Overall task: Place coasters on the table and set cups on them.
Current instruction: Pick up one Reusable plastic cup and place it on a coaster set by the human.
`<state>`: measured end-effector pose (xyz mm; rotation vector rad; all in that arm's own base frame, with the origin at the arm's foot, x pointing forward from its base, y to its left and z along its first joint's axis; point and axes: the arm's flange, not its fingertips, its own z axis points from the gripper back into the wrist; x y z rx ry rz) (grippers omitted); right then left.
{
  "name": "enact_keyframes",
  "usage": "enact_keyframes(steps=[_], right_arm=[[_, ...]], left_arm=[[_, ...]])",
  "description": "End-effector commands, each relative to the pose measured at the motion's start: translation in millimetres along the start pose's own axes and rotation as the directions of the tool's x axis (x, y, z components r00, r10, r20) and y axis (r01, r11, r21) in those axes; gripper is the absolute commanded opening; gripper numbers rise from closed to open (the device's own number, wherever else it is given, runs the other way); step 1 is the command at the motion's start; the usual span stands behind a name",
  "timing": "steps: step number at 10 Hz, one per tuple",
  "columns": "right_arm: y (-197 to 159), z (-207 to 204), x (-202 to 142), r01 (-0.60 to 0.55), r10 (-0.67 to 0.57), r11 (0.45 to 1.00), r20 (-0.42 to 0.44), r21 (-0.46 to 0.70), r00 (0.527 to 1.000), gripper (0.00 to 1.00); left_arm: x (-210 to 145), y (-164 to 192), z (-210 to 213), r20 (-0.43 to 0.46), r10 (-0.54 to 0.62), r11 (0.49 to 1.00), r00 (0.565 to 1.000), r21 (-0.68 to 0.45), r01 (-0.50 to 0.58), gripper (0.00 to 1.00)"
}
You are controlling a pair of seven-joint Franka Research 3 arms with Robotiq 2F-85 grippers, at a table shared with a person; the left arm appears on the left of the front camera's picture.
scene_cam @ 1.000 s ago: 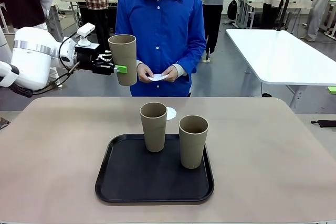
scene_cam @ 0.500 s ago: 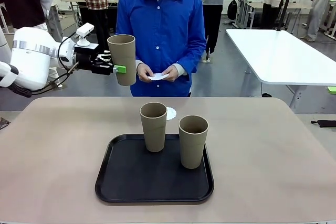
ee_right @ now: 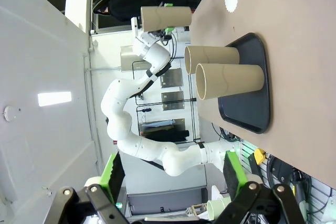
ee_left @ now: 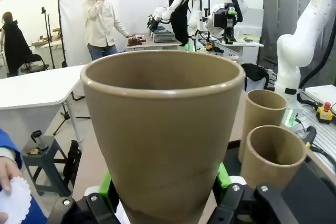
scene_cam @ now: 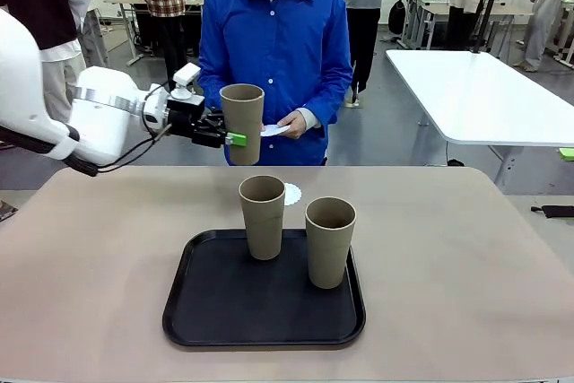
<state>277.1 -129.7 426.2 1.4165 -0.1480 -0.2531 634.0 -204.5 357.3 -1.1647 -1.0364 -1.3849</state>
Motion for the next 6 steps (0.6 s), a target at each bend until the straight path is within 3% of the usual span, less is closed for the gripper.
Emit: enact_keyframes(steps=[1,6], right_arm=[[1,0,0,-0.004,0.004,1.0,0.002,0.006,1.0,1.0],[1,0,0,-0.004,0.004,1.0,0.002,0.006,1.0,1.0]], left_arm=[[-3,31,-14,-0.023,0.019,0.999,1.0,-0.032,-0.02,0.85],[-40,51,-57,0.037,0.119,0.99,0.992,-0.084,-0.115,0.85]])
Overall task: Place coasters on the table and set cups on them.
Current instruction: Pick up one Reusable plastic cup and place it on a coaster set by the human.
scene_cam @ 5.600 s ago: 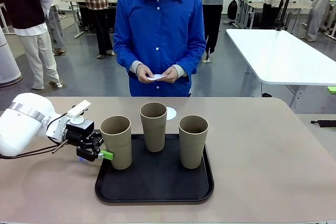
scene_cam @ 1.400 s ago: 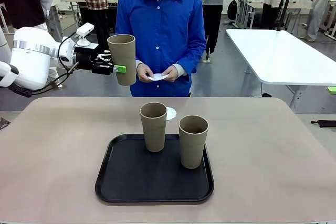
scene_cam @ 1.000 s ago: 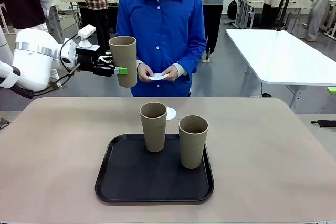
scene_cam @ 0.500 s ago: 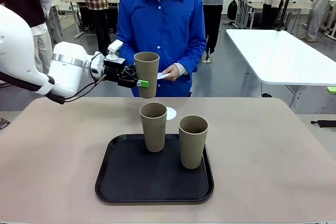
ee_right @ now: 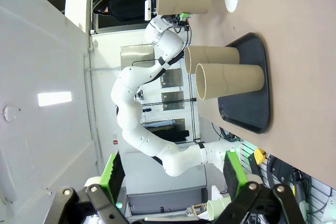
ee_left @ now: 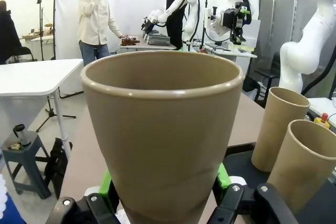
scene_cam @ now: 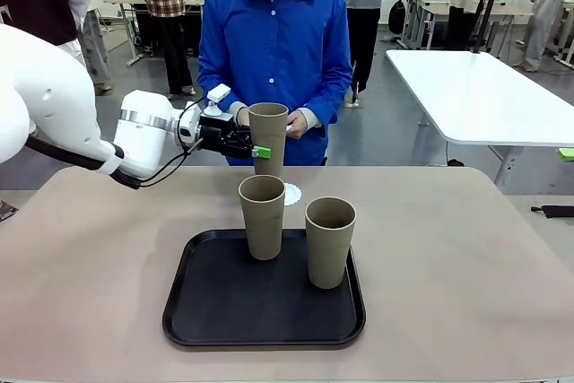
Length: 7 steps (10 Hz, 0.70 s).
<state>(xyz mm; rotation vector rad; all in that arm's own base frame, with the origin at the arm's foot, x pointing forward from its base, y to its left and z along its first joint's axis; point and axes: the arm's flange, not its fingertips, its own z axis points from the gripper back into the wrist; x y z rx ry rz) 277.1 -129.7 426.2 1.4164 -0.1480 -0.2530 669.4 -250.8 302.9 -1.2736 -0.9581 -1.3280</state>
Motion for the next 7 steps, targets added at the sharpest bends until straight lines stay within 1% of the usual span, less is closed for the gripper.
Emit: enact_keyframes(steps=[1,4,6,7], right_arm=[[1,0,0,-0.004,0.004,1.0,0.003,0.006,1.0,1.0],[1,0,0,-0.004,0.004,1.0,0.003,0.006,1.0,1.0],[1,0,0,-0.004,0.004,1.0,0.003,0.006,1.0,1.0],[1,0,0,-0.004,0.004,1.0,0.003,0.006,1.0,1.0]], left_arm=[[6,10,-14,0.004,0.019,0.999,1.0,-0.036,-0.019,0.85],[-7,14,-29,0.019,0.009,0.998,1.0,-0.061,-0.008,0.85],[-12,15,-32,0.027,-0.006,0.997,1.0,-0.076,0.008,0.85],[-12,13,-30,0.018,-0.035,0.994,0.999,-0.107,0.037,0.85]])
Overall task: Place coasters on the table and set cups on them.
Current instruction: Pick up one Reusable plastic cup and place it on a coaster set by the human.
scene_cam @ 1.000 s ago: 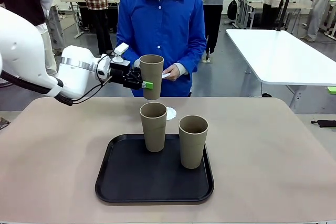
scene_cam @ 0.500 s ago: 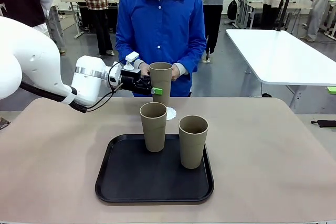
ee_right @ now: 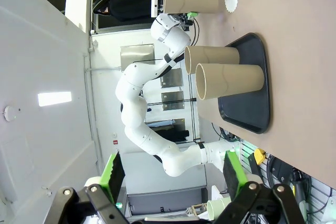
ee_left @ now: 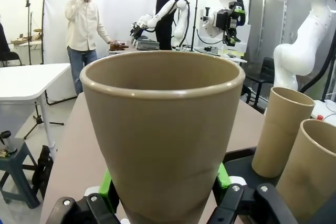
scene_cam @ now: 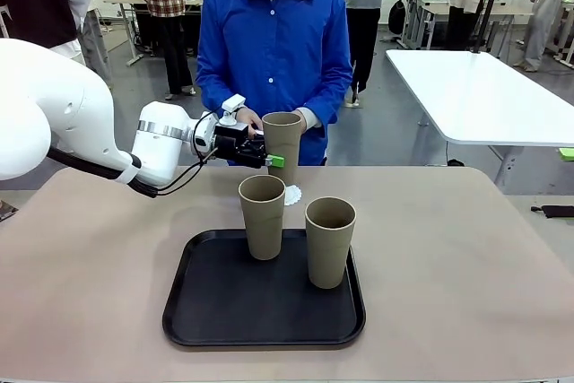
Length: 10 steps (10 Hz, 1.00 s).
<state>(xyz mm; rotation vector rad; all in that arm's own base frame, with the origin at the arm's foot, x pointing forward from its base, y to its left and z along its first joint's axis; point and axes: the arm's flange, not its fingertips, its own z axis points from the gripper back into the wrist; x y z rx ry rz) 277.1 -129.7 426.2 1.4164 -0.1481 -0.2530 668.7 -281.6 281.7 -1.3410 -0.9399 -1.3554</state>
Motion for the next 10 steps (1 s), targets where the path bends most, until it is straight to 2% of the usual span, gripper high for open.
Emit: enact_keyframes(steps=[1,6,8,10], right_arm=[[1,0,0,-0.004,0.004,1.0,0.003,0.006,1.0,1.0],[1,0,0,-0.004,0.004,1.0,0.003,0.006,1.0,1.0],[1,0,0,-0.004,0.004,1.0,0.003,0.006,1.0,1.0],[1,0,0,-0.004,0.004,1.0,0.003,0.006,1.0,1.0]], left_arm=[[1,-1,1,0.005,0.008,1.0,1.0,0.015,-0.008,0.85],[-2,0,1,-0.003,0.003,1.0,1.0,0.004,-0.003,0.85],[-9,-7,3,-0.02,-0.035,0.998,0.999,-0.047,0.034,0.85],[-21,-3,4,-0.047,-0.128,0.988,0.991,-0.095,0.123,0.85]])
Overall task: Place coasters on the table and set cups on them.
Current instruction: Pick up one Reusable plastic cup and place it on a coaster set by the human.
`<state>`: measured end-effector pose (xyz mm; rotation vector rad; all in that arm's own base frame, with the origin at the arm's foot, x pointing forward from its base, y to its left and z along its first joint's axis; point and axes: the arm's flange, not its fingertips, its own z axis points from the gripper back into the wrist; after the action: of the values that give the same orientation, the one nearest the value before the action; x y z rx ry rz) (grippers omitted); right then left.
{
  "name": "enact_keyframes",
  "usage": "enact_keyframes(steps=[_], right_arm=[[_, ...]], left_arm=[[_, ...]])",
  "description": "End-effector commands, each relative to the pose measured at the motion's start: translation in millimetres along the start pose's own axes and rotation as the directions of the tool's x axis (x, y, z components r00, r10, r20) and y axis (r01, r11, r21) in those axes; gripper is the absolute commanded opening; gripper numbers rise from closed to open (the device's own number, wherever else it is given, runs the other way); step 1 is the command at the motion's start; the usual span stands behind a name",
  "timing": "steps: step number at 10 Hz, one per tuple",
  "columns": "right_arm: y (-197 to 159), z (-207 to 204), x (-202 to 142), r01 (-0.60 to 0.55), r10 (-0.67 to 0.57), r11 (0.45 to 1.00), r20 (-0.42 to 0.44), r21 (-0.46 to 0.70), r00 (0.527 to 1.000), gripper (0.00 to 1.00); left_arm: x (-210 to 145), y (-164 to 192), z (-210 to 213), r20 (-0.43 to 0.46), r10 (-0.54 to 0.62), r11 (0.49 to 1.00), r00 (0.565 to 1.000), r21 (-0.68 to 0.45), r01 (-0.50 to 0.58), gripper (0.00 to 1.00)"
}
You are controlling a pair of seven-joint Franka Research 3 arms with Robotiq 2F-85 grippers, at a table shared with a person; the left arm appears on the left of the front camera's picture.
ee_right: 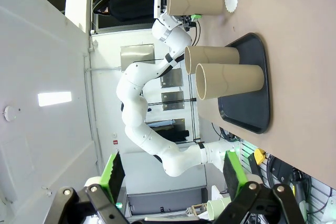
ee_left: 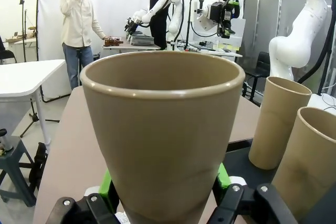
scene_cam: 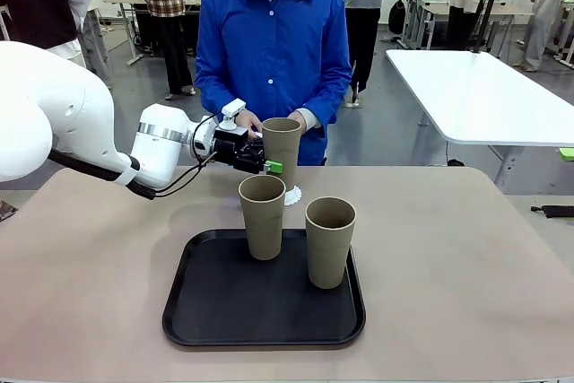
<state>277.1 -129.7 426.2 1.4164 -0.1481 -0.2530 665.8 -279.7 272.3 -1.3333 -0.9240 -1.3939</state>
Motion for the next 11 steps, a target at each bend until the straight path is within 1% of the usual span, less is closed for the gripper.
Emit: enact_keyframes(steps=[1,5,7,9,11], right_arm=[[1,0,0,-0.004,0.004,1.0,0.003,0.006,1.0,1.0],[1,0,0,-0.004,0.004,1.0,0.003,0.006,1.0,1.0],[1,0,0,-0.004,0.004,1.0,0.003,0.006,1.0,1.0],[1,0,0,-0.004,0.004,1.0,0.003,0.006,1.0,1.0],[1,0,0,-0.004,0.004,1.0,0.003,0.006,1.0,1.0]], left_arm=[[-12,-1,3,-0.019,-0.114,0.991,0.993,-0.074,0.112,0.85],[-23,9,2,0.014,-0.133,0.988,0.991,-0.074,0.134,0.85],[-21,15,3,0.028,-0.14,0.988,0.99,-0.062,0.141,0.85],[-19,20,1,0.033,-0.133,0.99,0.991,-0.041,0.135,0.85],[-20,25,-1,0.012,-0.099,0.995,0.995,-0.024,0.099,0.85]])
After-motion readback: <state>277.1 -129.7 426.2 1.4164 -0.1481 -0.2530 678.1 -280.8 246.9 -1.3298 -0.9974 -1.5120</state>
